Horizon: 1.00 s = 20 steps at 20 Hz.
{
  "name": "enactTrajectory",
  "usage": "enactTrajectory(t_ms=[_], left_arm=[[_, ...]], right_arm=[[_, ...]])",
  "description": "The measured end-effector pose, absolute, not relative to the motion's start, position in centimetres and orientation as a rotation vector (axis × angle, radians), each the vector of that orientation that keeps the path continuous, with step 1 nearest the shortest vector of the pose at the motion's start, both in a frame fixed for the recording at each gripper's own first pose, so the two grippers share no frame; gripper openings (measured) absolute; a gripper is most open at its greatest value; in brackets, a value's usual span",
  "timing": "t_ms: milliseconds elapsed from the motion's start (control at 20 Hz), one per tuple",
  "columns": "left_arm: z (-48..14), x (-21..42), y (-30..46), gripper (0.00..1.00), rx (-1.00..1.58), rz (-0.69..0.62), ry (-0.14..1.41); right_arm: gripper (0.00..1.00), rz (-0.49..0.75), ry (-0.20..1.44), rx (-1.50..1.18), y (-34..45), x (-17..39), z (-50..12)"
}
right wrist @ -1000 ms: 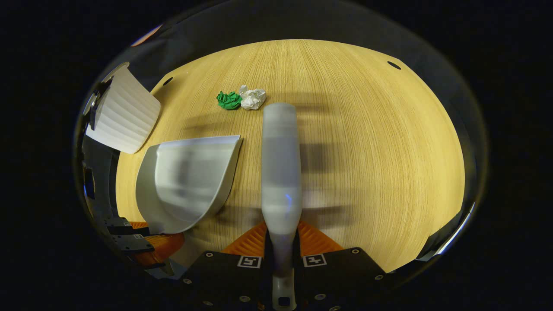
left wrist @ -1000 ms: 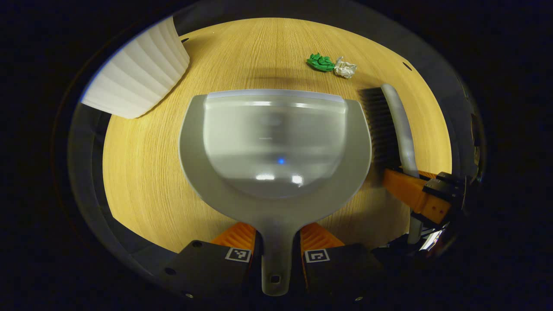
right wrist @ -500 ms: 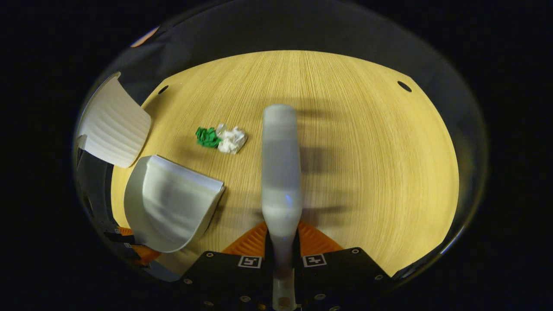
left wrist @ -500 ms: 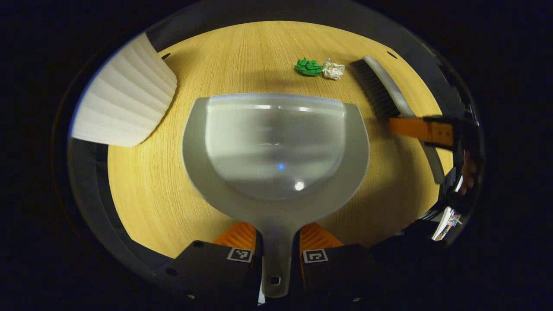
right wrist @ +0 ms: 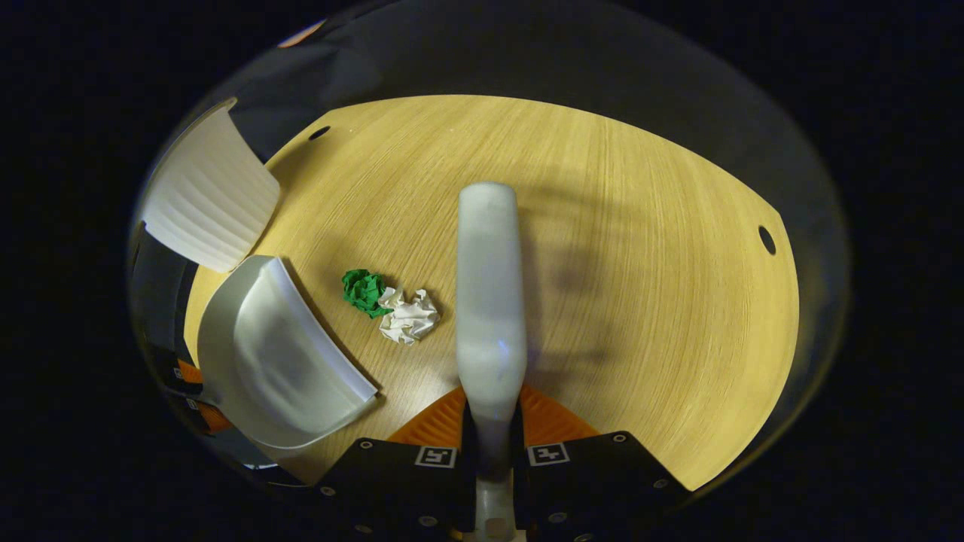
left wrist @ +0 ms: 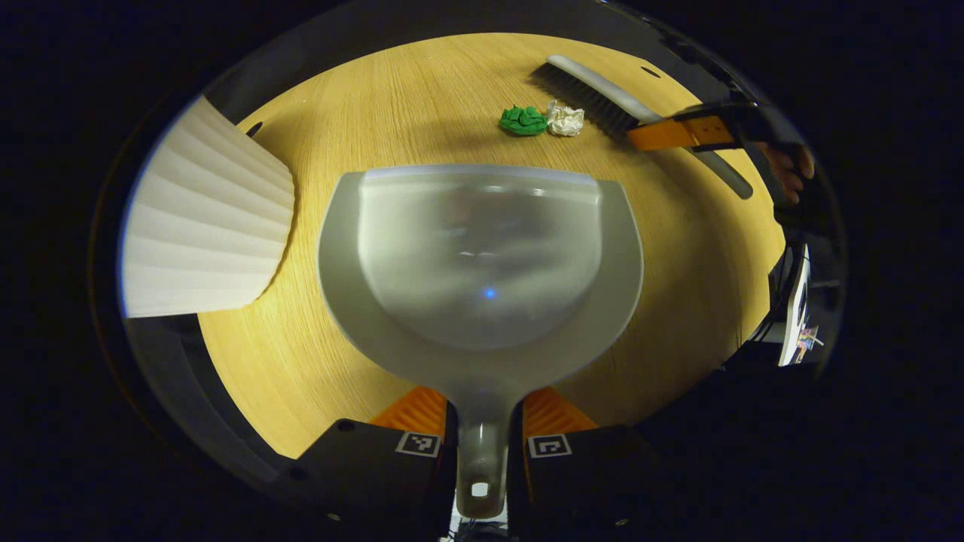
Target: Pick up the small broom and dustpan from the desktop, sweep the trash into the dustpan with the broom, and then empty the trash into the garbage bin.
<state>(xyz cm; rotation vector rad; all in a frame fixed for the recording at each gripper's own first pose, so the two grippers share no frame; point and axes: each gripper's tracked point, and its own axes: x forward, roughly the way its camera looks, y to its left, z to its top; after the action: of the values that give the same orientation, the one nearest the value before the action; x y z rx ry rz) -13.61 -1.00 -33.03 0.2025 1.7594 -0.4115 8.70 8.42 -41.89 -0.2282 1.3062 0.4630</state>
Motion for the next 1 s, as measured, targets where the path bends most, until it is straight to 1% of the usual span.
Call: enactTrajectory(t_ms=[150,250,400,550,800,1000], left_arm=[[-33.0,-13.2,-0.8,0.28,0.221,-0.429,1.766],[-33.1,-13.0,-0.6,0.28,0.239,-0.467,1.772],[-33.2,-12.5,-0.4,0.28,0.269,-0.522,1.777],[-33.4,-12.1,-0.4,0.28,0.315,-0.552,1.767],[-34.0,-12.1,-0.6,0.28,0.304,-0.561,1.775],[-33.8,-12.1,-0.4,0.28,0.276,-0.547,1.771]], right_arm=[[0.19,0.541,1.305,-0.279,9.5,9.4,-42.2],[0.20,0.618,1.305,-0.338,10.0,9.3,-42.3],[0.19,0.776,1.294,-0.375,11.3,8.8,-41.7],[0.20,0.935,1.311,-0.336,13.9,7.2,-40.2],[0.19,1.076,1.319,-0.320,15.5,8.0,-38.0],[0.19,1.137,1.355,-0.334,15.7,8.7,-36.8]])
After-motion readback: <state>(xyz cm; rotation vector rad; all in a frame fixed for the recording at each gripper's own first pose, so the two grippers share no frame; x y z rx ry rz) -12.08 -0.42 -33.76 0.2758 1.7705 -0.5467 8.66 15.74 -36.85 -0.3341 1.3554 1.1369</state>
